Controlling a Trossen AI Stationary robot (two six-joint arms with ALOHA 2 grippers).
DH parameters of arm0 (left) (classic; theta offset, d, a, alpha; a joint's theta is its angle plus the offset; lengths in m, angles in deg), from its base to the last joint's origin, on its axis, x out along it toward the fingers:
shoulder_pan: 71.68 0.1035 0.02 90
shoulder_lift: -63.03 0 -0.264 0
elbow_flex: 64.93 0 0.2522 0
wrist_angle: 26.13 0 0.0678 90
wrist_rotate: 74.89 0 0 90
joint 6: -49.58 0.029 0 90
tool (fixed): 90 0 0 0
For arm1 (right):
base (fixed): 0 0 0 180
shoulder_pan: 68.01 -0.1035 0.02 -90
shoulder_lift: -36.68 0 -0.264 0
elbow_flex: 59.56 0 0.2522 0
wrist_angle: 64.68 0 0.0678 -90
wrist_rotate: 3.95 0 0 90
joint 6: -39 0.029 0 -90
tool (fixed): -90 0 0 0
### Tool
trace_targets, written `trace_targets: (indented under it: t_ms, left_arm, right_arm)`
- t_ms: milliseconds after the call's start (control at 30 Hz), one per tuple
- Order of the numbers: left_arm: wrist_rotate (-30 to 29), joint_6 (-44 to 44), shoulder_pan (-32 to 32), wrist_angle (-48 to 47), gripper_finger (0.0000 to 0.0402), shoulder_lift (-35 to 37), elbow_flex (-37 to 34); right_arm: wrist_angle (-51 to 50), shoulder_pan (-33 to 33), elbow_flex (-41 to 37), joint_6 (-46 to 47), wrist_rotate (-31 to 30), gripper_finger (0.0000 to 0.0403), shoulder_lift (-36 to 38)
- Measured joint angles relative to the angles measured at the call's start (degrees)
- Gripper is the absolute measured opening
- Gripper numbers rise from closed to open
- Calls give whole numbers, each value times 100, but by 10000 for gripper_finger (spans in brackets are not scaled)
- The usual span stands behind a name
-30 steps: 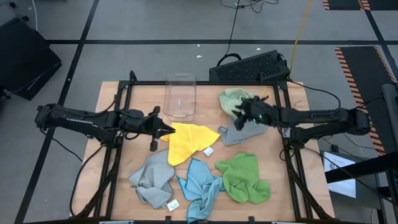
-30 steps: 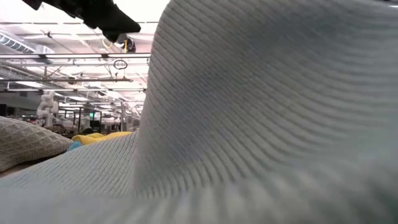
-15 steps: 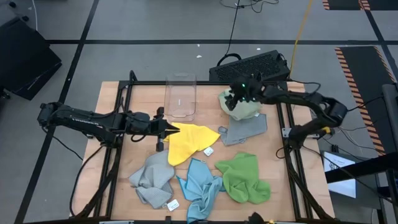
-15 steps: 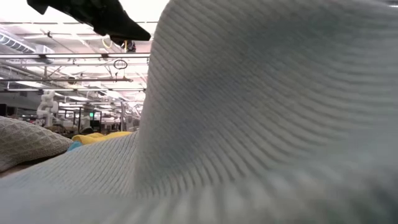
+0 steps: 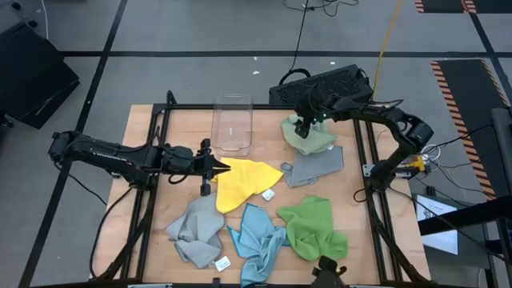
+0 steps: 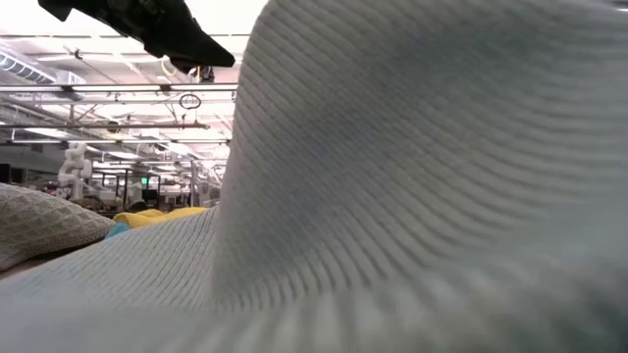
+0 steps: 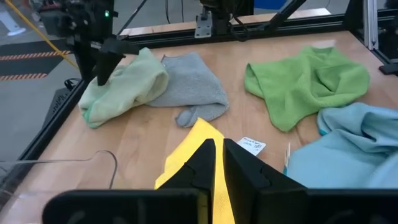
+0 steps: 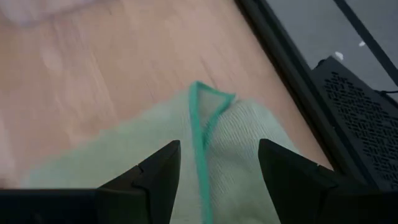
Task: Fold microfiber towels
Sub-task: Fold the light green microfiber cloth
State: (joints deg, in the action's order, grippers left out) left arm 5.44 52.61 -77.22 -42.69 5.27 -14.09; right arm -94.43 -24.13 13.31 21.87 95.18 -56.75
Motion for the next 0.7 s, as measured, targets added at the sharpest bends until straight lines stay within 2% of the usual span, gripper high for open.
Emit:
trace_targets:
  t_ms: [200,300,400,567,633,700]
  left_arm:
    - [-95,120,18,3,35,0,0]
    - [-97,128,44,5,35,0,0]
    - [-97,241,72,5,35,0,0]
    - [-99,404,76,6,35,0,2]
    - [-99,419,76,7,35,0,2]
    - [-99,421,76,8,35,0,2]
  right_arm:
    - [-24,229,0,-459,15,209,-340]
    - [-65,302,0,-610,233,192,-457]
    - [-129,341,-2,-630,461,145,-516]
    - [-432,309,-2,-632,495,26,-560]
    - [-692,234,-2,-585,667,10,-526]
    - [-1026,87,-2,-433,786,13,-457]
